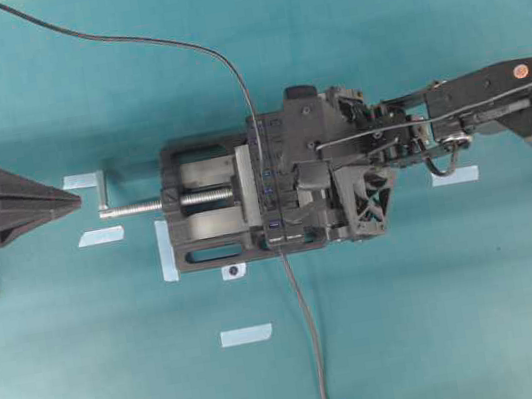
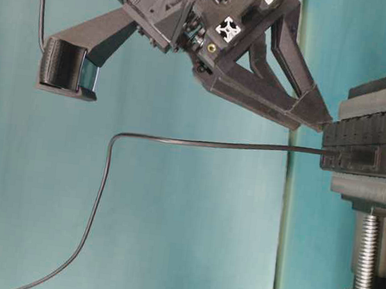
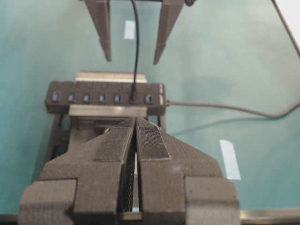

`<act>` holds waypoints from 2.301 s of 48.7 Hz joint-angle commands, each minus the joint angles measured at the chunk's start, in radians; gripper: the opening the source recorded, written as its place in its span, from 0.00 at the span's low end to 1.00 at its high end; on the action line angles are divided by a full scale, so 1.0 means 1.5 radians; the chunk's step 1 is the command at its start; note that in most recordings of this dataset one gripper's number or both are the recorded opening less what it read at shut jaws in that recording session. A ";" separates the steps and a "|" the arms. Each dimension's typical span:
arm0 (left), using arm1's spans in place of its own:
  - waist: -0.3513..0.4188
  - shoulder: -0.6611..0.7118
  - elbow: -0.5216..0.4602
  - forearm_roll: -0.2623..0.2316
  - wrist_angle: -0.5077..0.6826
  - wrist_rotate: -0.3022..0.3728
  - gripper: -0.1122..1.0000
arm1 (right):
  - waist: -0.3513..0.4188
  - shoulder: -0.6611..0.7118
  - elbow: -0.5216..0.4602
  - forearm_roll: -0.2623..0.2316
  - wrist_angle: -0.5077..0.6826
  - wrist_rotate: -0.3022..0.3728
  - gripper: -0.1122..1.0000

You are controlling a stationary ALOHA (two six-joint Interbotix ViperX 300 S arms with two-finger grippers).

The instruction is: Insert the USB into the second port from the front of the fixed hub.

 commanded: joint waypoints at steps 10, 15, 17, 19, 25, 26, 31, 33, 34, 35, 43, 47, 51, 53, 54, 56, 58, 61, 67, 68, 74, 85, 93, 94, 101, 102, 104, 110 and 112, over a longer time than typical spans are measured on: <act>0.001 0.003 -0.007 0.001 -0.005 -0.001 0.10 | 0.005 -0.011 -0.006 0.001 -0.005 0.005 0.87; 0.001 0.002 -0.007 0.001 -0.005 -0.002 0.10 | 0.005 -0.008 -0.006 0.002 -0.005 0.005 0.88; 0.001 0.003 -0.007 0.001 -0.004 -0.002 0.10 | 0.006 -0.007 -0.006 0.002 -0.005 0.005 0.88; 0.001 0.003 -0.006 0.001 -0.004 -0.001 0.10 | 0.006 -0.007 -0.006 0.002 -0.005 0.005 0.87; 0.000 0.003 -0.007 0.001 -0.004 -0.002 0.10 | 0.006 -0.006 -0.006 0.002 -0.006 0.005 0.88; 0.001 0.003 -0.007 0.001 -0.005 -0.002 0.10 | 0.006 -0.007 -0.006 0.002 -0.006 0.005 0.87; 0.001 0.003 -0.007 0.001 -0.004 -0.001 0.10 | 0.006 -0.007 -0.006 0.002 -0.006 0.005 0.87; 0.001 0.002 -0.007 0.001 -0.004 -0.002 0.10 | 0.006 -0.007 -0.006 0.002 -0.006 0.005 0.87; 0.001 0.003 -0.007 0.001 -0.004 -0.001 0.10 | 0.006 -0.007 -0.006 0.002 -0.006 0.005 0.87; 0.000 0.003 -0.007 0.001 -0.005 -0.001 0.10 | 0.006 -0.006 -0.006 0.002 -0.006 0.005 0.88; 0.001 0.003 -0.007 0.001 -0.004 -0.001 0.10 | 0.006 -0.006 -0.006 0.002 -0.006 0.005 0.87; 0.001 0.003 -0.007 0.001 -0.005 -0.001 0.10 | 0.007 -0.006 -0.006 0.002 -0.006 0.005 0.87; 0.001 0.002 -0.007 0.001 -0.004 -0.001 0.10 | 0.006 -0.006 -0.006 0.002 -0.006 0.005 0.87; 0.001 0.002 -0.006 0.001 -0.004 -0.001 0.10 | 0.006 -0.006 -0.005 0.002 -0.006 0.005 0.88; 0.001 0.002 -0.006 0.001 -0.004 -0.001 0.10 | 0.006 -0.006 -0.006 0.002 -0.005 0.005 0.87; 0.000 0.002 -0.007 0.001 -0.005 -0.001 0.10 | 0.006 -0.006 -0.006 0.002 -0.006 0.005 0.87; 0.001 0.003 -0.007 0.001 -0.004 -0.001 0.10 | 0.006 -0.006 -0.006 0.002 -0.006 0.005 0.87; 0.000 0.003 -0.006 0.001 -0.004 -0.001 0.10 | 0.006 -0.006 -0.005 0.002 -0.005 0.005 0.87; 0.001 0.002 -0.006 0.001 -0.005 -0.001 0.10 | 0.006 -0.005 -0.006 0.002 -0.005 0.005 0.87; 0.001 0.002 -0.007 0.001 -0.005 -0.001 0.10 | 0.006 -0.006 -0.005 0.002 -0.006 0.005 0.87; 0.001 -0.001 -0.006 0.001 -0.004 -0.001 0.10 | 0.007 -0.005 -0.005 0.002 -0.006 0.005 0.87; 0.001 -0.013 -0.001 0.001 -0.004 -0.001 0.10 | 0.006 -0.004 -0.005 0.002 -0.004 0.005 0.87; 0.000 -0.016 0.001 0.001 -0.004 -0.001 0.10 | 0.006 -0.004 -0.005 0.002 -0.005 0.005 0.87; 0.000 -0.015 0.001 0.001 -0.004 -0.001 0.10 | 0.006 -0.004 -0.005 0.002 -0.004 0.005 0.87; 0.001 -0.014 0.002 0.001 -0.004 -0.001 0.10 | 0.006 -0.001 -0.006 0.002 -0.005 0.005 0.88; 0.001 -0.015 0.002 0.001 -0.003 -0.001 0.10 | 0.006 -0.001 -0.006 0.002 -0.005 0.005 0.88; 0.000 -0.014 0.002 0.001 -0.004 -0.001 0.10 | 0.007 -0.001 -0.006 0.002 -0.005 0.005 0.88; 0.000 -0.013 0.002 0.001 -0.004 -0.001 0.10 | 0.006 0.000 -0.005 0.002 -0.005 0.005 0.87; 0.001 -0.013 0.002 0.001 -0.004 -0.001 0.10 | 0.006 0.001 -0.005 0.002 -0.005 0.005 0.88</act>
